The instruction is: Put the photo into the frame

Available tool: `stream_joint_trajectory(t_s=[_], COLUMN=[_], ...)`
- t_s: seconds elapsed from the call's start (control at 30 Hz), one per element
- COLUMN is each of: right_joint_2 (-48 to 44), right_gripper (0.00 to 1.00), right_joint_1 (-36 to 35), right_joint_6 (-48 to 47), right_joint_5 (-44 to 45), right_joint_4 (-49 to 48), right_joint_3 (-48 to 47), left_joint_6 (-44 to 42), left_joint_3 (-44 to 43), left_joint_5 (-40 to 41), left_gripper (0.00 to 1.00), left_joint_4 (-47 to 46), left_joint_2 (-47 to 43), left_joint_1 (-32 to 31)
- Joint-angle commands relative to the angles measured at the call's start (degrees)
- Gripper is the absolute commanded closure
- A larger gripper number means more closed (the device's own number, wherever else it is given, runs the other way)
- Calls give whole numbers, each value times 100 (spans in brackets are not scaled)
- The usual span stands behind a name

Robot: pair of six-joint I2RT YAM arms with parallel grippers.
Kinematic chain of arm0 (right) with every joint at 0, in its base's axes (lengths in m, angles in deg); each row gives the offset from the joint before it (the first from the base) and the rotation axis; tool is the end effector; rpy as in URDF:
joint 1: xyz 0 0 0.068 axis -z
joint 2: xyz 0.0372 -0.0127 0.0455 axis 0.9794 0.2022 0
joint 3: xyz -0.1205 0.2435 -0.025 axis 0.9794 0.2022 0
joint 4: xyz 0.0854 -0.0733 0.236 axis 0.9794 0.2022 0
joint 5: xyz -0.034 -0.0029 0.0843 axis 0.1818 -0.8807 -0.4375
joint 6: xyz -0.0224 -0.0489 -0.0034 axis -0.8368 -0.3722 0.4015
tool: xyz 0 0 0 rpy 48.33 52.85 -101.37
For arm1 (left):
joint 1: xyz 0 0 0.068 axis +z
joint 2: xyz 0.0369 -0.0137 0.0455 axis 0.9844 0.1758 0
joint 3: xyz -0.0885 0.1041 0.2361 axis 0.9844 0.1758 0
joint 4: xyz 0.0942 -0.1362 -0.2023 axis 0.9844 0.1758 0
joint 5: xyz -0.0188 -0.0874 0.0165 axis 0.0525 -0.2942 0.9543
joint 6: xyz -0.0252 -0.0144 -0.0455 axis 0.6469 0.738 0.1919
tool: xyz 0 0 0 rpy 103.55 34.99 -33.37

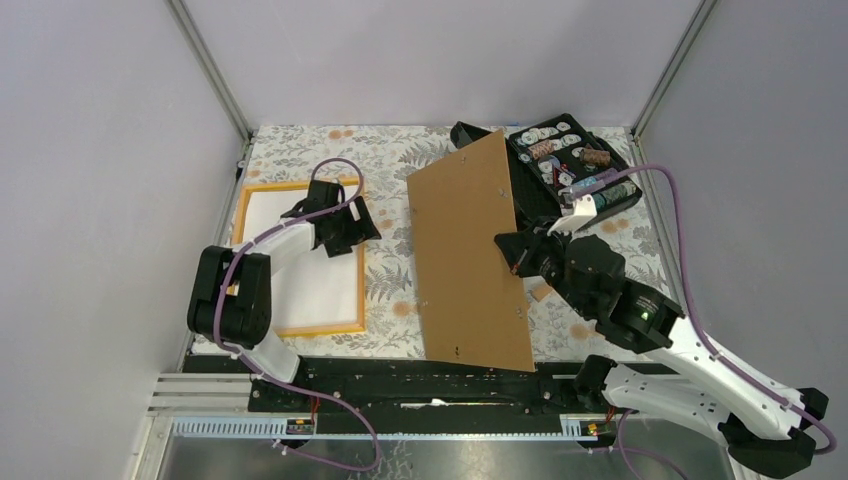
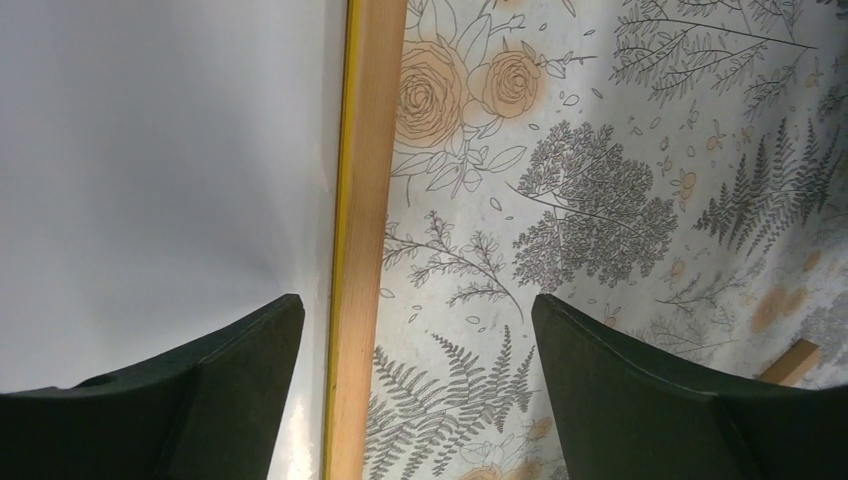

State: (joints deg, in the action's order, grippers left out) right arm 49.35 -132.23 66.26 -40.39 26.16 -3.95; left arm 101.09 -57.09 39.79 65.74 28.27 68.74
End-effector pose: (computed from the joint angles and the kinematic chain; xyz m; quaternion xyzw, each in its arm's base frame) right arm 0.1092 0.1261 0.3850 0.0047 0.7484 0.3415 0.5686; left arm 0.3137 -0.0682 0.1841 -0.1557 0.9356 -0.1943 0.2503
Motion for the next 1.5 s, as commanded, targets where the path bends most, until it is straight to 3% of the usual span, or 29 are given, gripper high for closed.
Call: stream_joint_trajectory(t_s=[0.0, 0.4, 0.83, 1.03, 1.3, 1.47], right_joint_2=[-341, -462, -868, -1033, -555, -74], right_gripper=[100, 100, 100, 100, 100, 100], right_joint_1=[37, 35, 36, 36, 40, 30], right_joint_6=[-103, 48, 35, 36, 39, 322], right_joint_5=[250, 237, 854, 1092, 793, 538], right_joint_4=[-553, -527, -32, 240, 169, -284], right_joint_3=[-24, -42, -260, -428, -778, -835], left_joint_6=[143, 415, 1460, 1349, 55, -842], left_joint_3=[-13, -185, -986, -915, -1119, -1405], left_joint_5=[-455, -1388, -1712, -1807, -2365, -1312], left_gripper=[13, 27, 27, 18, 12, 8], left_joint_4=[-641, -987, -1966, -1883, -246, 684], left_joint_2=[191, 826, 1694, 920, -523, -1893], left_joint_1=[59, -150, -1423, -1314, -144, 243])
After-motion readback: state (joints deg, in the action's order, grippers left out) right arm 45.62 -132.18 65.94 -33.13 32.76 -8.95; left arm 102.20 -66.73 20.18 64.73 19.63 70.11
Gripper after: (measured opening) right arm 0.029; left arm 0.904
